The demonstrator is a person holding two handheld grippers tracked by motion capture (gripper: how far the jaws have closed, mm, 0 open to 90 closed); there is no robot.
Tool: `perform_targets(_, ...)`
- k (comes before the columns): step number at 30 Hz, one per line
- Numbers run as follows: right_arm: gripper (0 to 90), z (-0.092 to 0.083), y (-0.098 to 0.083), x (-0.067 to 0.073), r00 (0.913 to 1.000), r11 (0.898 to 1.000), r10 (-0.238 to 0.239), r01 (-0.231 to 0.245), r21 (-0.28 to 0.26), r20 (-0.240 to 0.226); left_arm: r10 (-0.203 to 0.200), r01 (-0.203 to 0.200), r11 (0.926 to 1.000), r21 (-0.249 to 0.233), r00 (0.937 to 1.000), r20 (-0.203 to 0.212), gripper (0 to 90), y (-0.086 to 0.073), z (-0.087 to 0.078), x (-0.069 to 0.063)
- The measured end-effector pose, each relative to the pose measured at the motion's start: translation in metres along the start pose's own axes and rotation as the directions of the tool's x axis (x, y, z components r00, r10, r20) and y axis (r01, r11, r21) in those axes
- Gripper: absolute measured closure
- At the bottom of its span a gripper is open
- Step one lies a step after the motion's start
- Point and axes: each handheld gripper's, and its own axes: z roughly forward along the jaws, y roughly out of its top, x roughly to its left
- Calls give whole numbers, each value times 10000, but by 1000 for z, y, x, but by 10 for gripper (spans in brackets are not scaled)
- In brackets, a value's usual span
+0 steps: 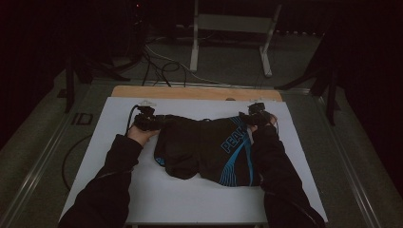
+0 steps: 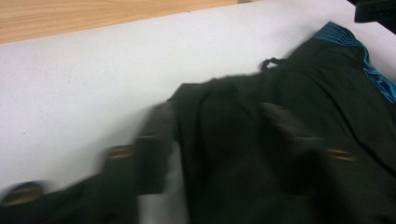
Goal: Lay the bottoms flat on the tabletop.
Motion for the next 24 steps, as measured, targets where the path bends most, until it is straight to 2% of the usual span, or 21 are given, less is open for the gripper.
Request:
perform_targets(1, 411, -2, -2, 0, 9999, 9998, -97, 97, -168, 42, -15, 15, 10000, -16, 9999, 150, 316, -1, -2, -1)
perform_targets(2, 364, -3, -3, 0, 9999, 9998, -66, 63, -181, -138, -12, 12, 10000, -21, 9997, 231, 279, -1, -3, -2)
perform_targets(3, 323, -4, -4, 1, 9996, 9999, -59, 56, -122, -293, 146, -144, 9999, -56, 9987, 481, 248, -2, -5, -3)
perform_targets(4, 299, -7, -5, 1, 9983, 9997, -193, 186, -130, -544, 266, -258, 9996, -138, 9977, 622, 160, -3, -8, -5)
perform_targets(7, 244, -13, -8, 4, 9948, 9991, -367, 346, -233, -949, 296, -265, 9989, -376, 9962, 823, 122, -5, -13, -9)
perform_targets(10, 184, -19, -10, 7, 9902, 9987, -365, 312, -412, -1350, 590, -542, 9969, -572, 9945, 864, 85, -6, -20, -14)
perform_targets(11, 153, -21, -11, 9, 9892, 9980, -498, 438, -461, -1380, 690, -640, 9960, -621, 9942, 819, 75, -7, -22, -16)
perform_targets(12, 143, -24, -12, 11, 9849, 9976, -570, 497, -479, -1637, 708, -651, 9956, -672, 9938, 860, 60, -7, -25, -18)
perform_targets(13, 142, -26, -12, 12, 9828, 9967, -687, 601, -549, -1714, 779, -713, 9949, -711, 9924, 952, 57, -7, -27, -19)
perform_targets(16, 143, -35, -14, 18, 9800, 9955, -774, 659, -679, -1833, 1127, -1057, 9911, -804, 9897, 881, 56, -9, -35, -24)
perform_targets(24, 146, -59, -13, 29, 9695, 9871, -1305, 1075, -1184, -2073, 1455, -1335, 9844, -1145, 9839, 1038, 65, -14, -56, -33)
